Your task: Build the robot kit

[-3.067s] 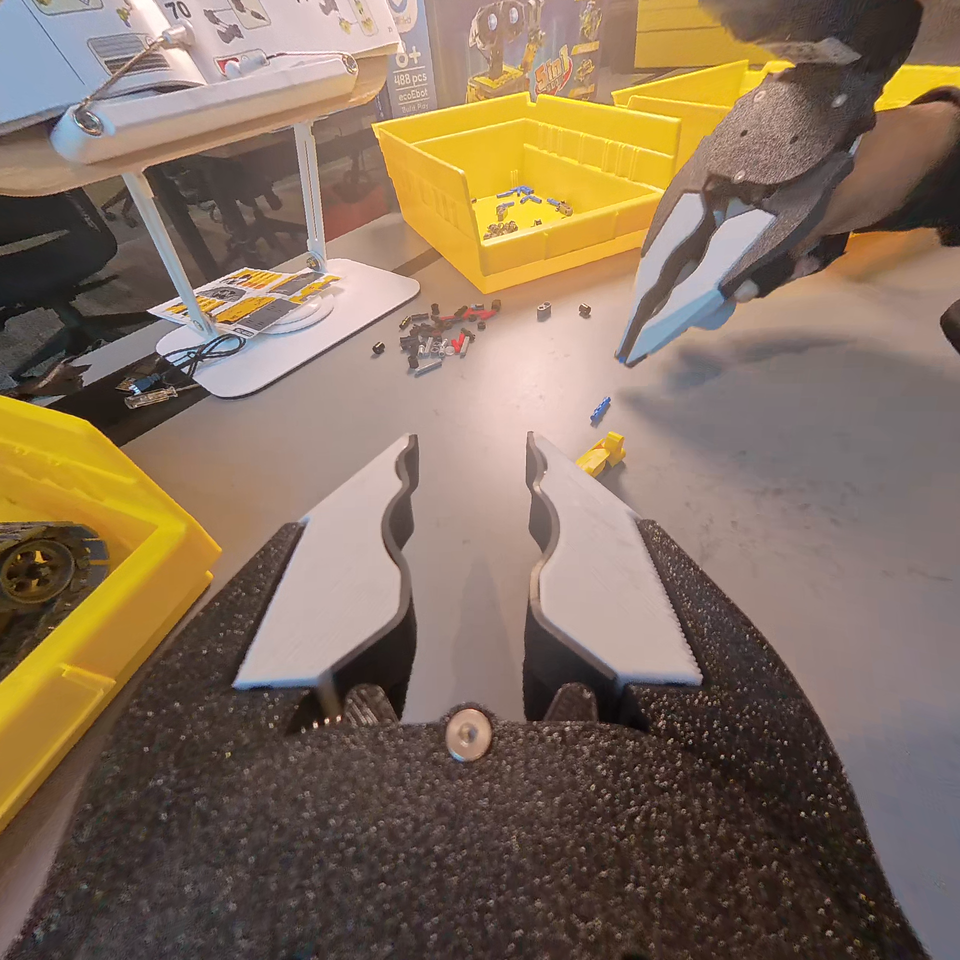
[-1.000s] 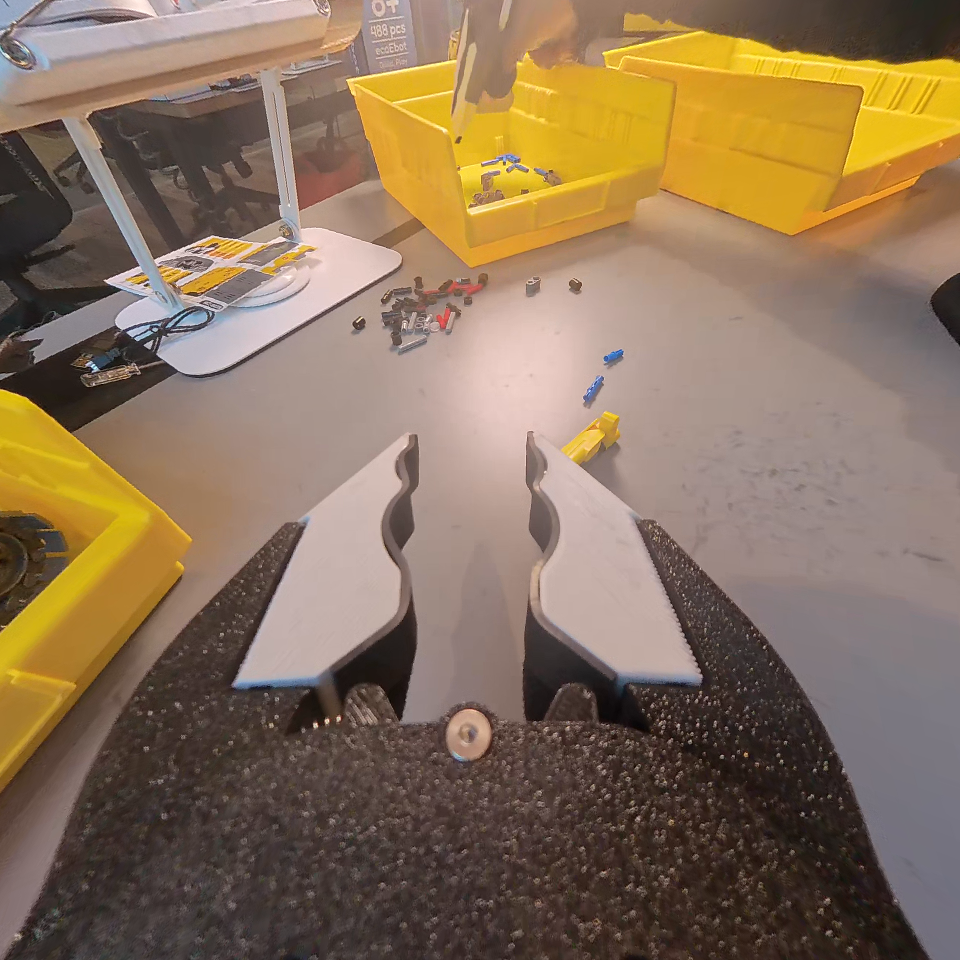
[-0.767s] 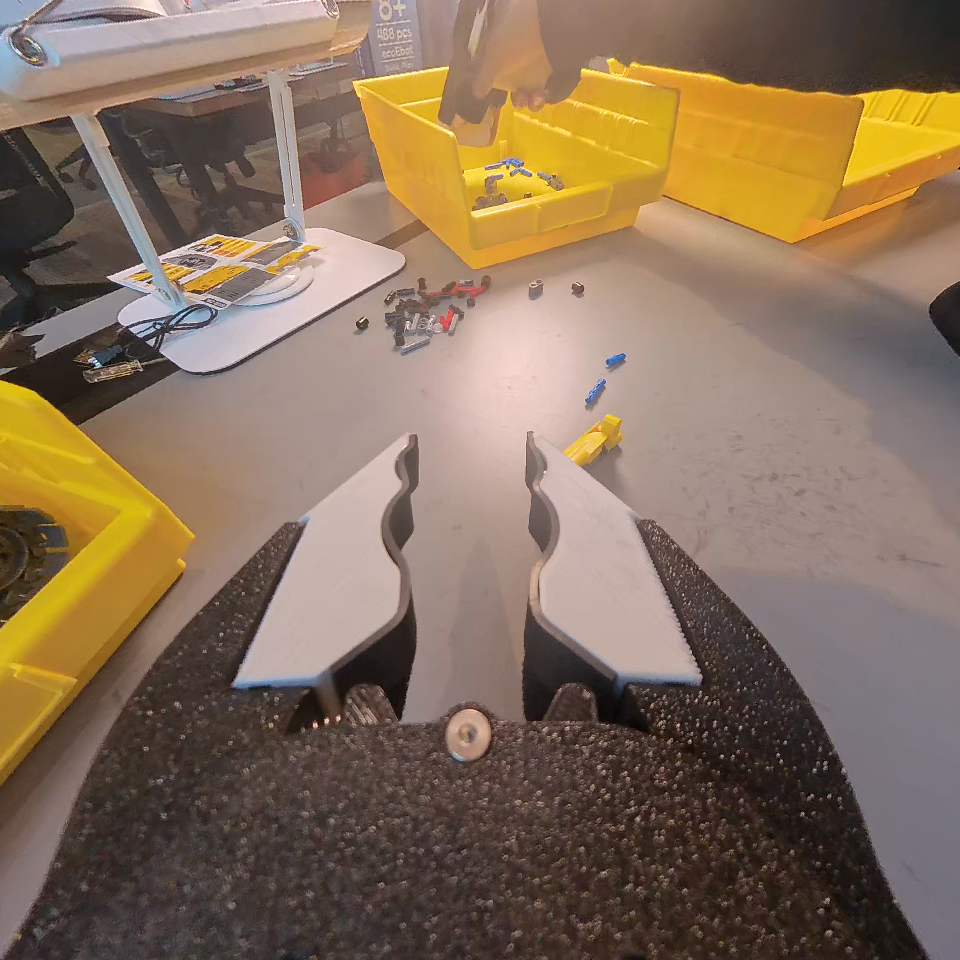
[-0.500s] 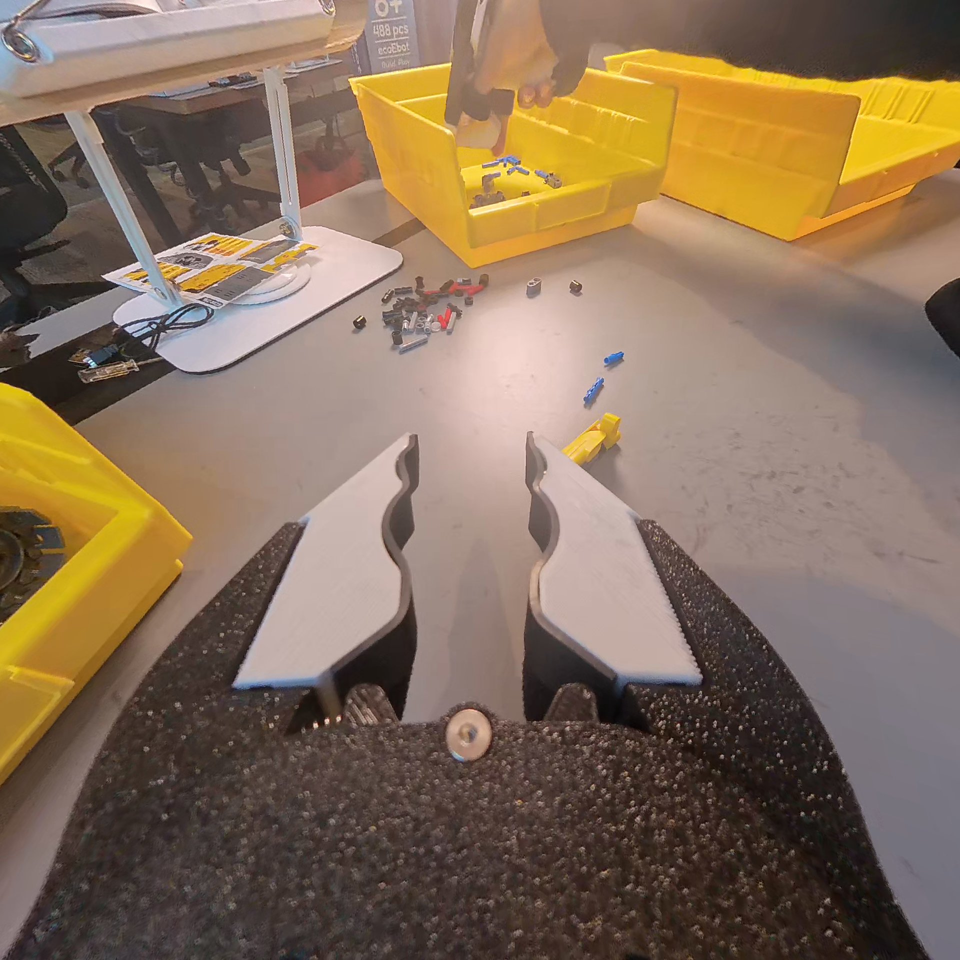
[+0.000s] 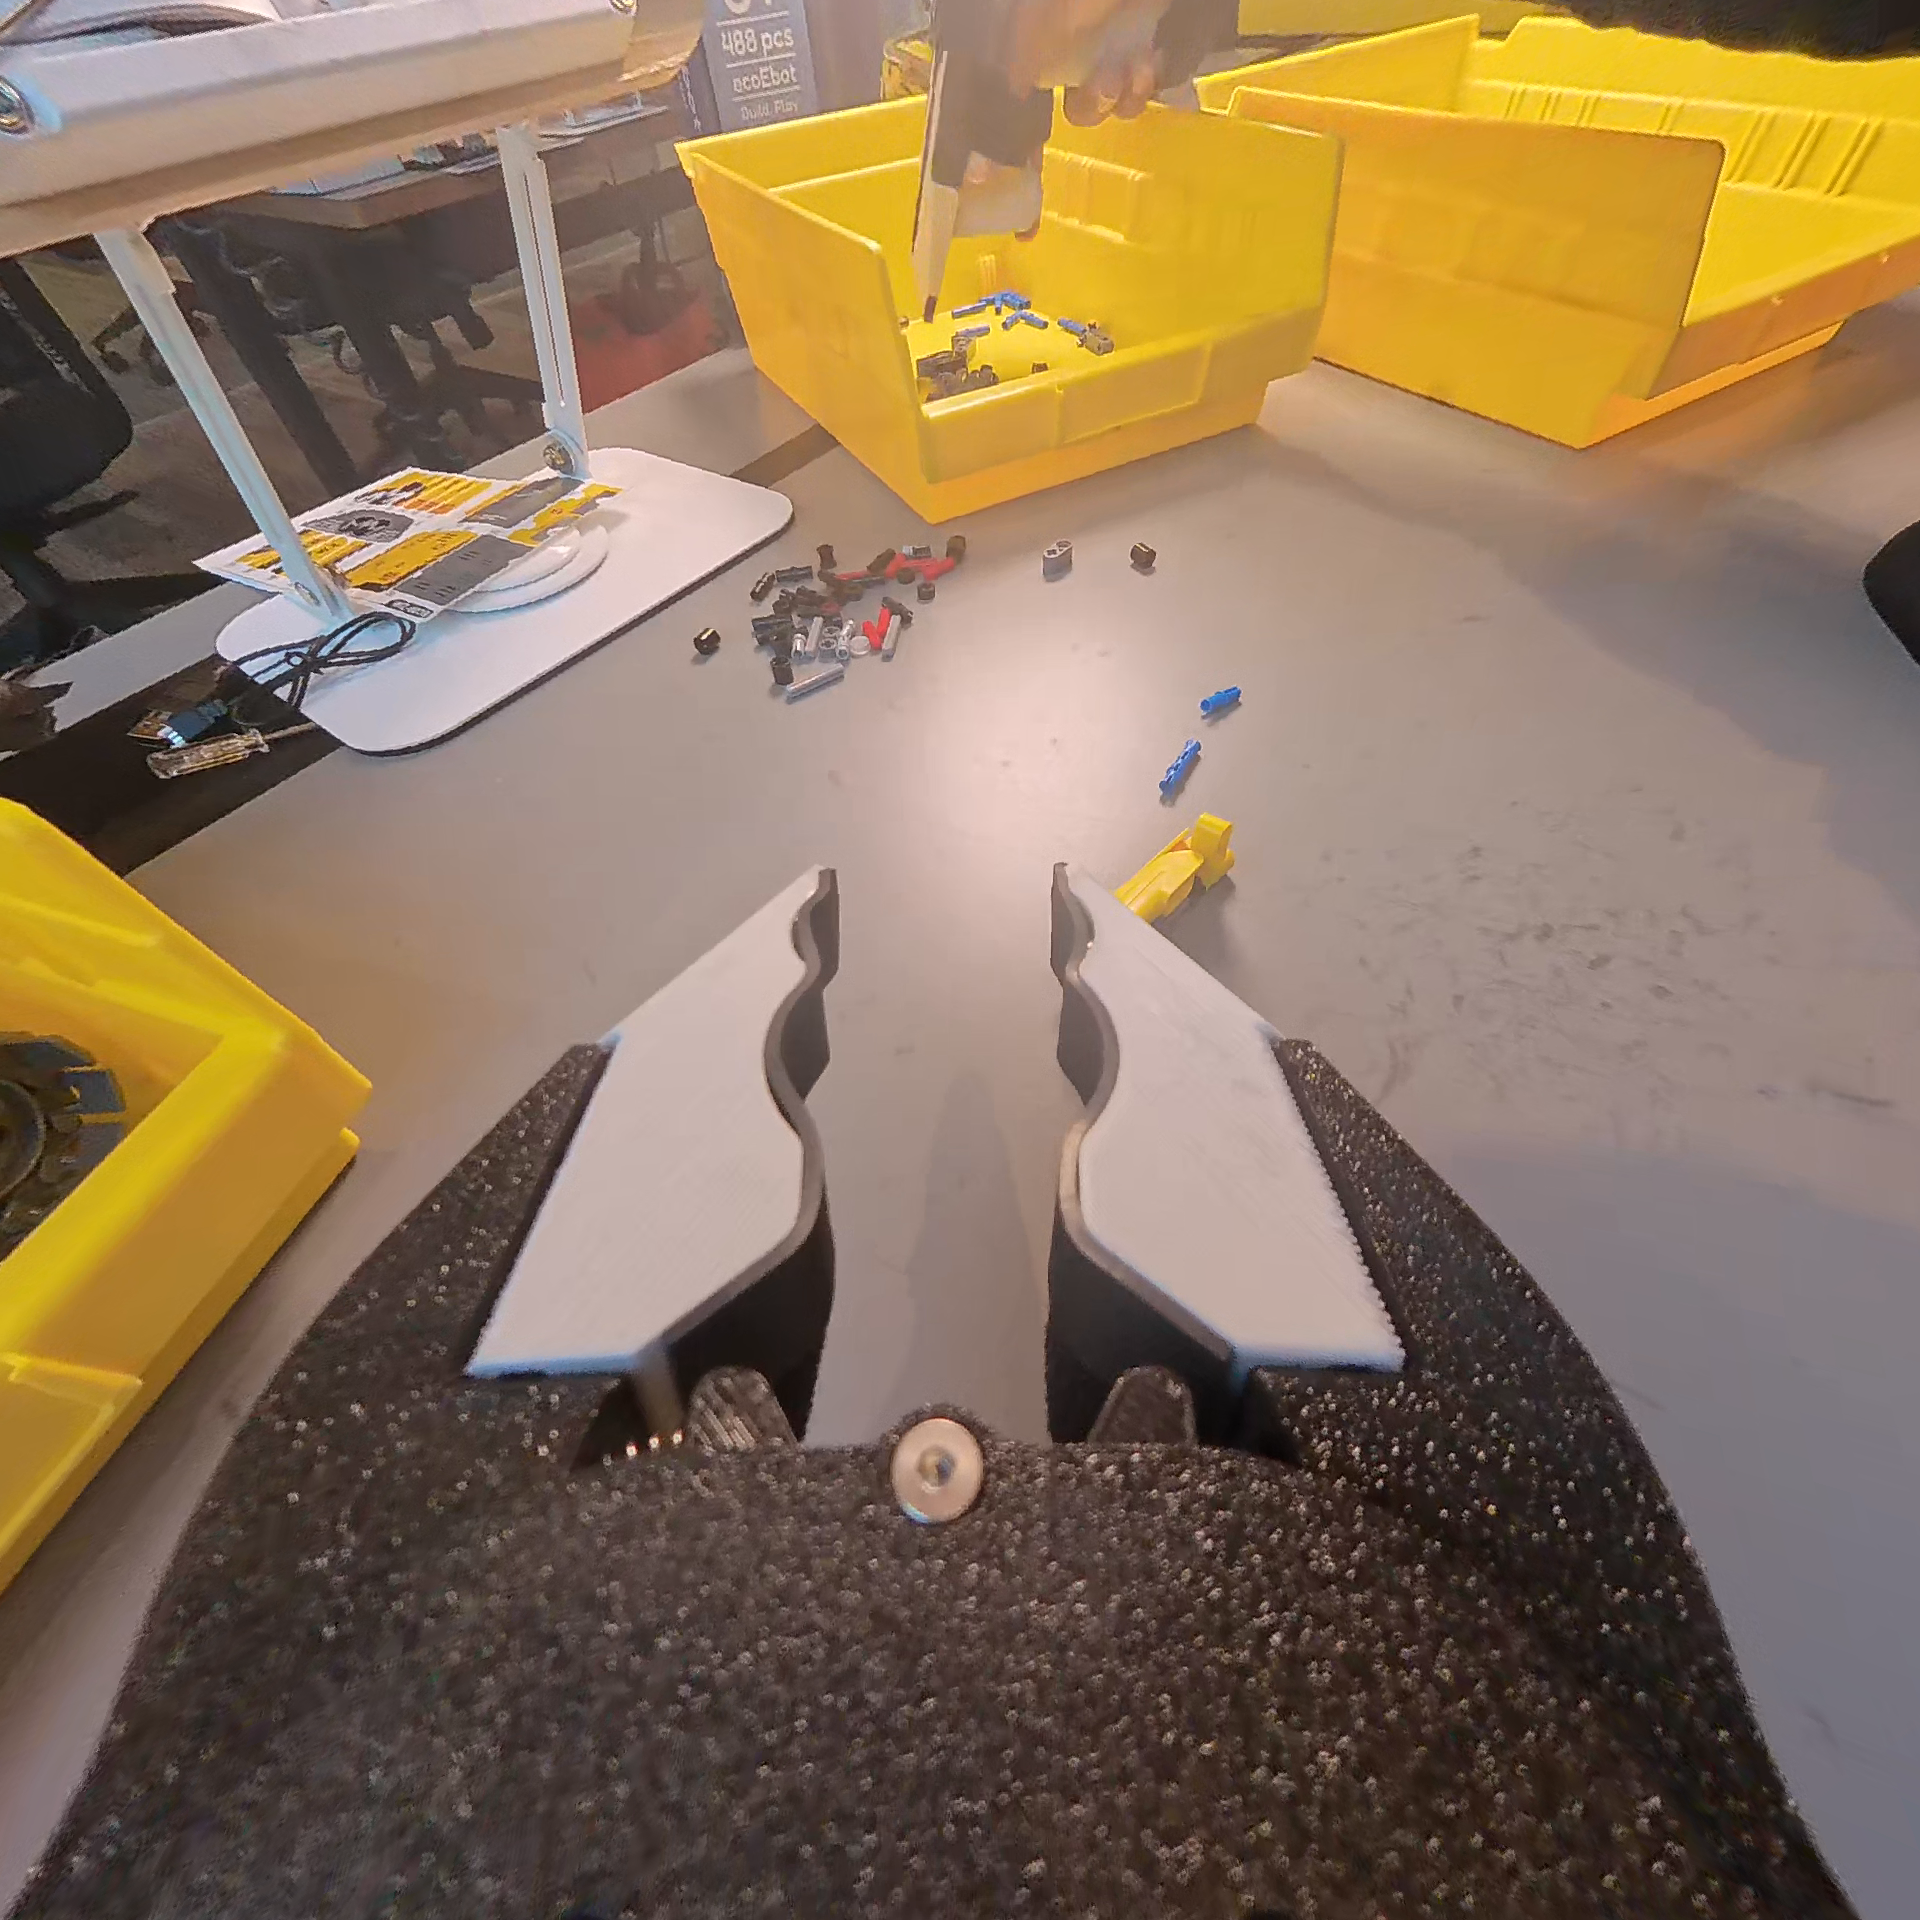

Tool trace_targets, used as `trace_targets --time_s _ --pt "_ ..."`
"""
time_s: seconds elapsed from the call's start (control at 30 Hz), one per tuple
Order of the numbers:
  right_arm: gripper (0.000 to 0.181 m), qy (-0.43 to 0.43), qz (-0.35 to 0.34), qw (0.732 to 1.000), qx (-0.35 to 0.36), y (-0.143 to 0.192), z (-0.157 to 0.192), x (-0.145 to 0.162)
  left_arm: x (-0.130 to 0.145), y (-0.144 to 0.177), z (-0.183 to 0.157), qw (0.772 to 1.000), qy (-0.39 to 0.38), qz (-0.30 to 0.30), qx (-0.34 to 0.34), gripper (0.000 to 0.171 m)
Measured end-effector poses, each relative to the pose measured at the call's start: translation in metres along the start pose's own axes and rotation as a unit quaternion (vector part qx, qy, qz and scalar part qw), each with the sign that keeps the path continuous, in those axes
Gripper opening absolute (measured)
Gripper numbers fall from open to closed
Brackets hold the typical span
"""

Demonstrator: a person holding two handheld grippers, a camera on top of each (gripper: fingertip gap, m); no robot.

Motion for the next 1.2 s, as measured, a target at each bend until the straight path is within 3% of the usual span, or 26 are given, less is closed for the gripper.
trace_targets --time_s 0.17,0.37,0.43,0.6,0.83,1.03,1.2 --pt "0.014 0.014 0.056 0.998 0.008 -0.019 0.003 0.013 0.000 0.000 0.001 1.000 0.004 -0.001 0.000 0.040" --pt "0.000 0.034 0.046 0.997 -0.048 -0.018 0.025 0.008 0.000 0.000 0.001 1.000 0.004 -0.001 0.002 0.040" --pt "0.000 0.045 0.009 0.997 -0.067 -0.007 0.034 0.001 0.000 0.001 0.000 1.000 0.002 -0.002 0.002 0.040" --pt "0.017 0.042 -0.123 0.991 -0.029 0.052 0.027 -0.010 0.000 0.000 -0.001 1.000 -0.002 -0.001 0.002 0.040" --pt "0.023 0.036 -0.323 0.945 0.046 0.145 0.032 0.019 0.000 -0.001 -0.004 1.000 -0.008 0.001 0.002 0.040" --pt "0.023 0.025 -0.439 0.897 0.046 0.201 0.081 0.072 0.000 -0.002 -0.003 1.000 -0.010 0.004 -0.004 0.040" --pt "0.023 0.020 -0.462 0.887 0.017 0.202 0.163 0.100 0.001 -0.003 -0.003 1.000 -0.014 0.007 -0.009 0.040"
Point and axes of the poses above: each gripper's, where its closed fingertips meet, y back along the fingers, x out of its underside, z = x × y across the jaws, the point moved 2 cm from there along y, back along the fingers, and after that the axes turned 3 degrees about -x, right-handed, at the moved point
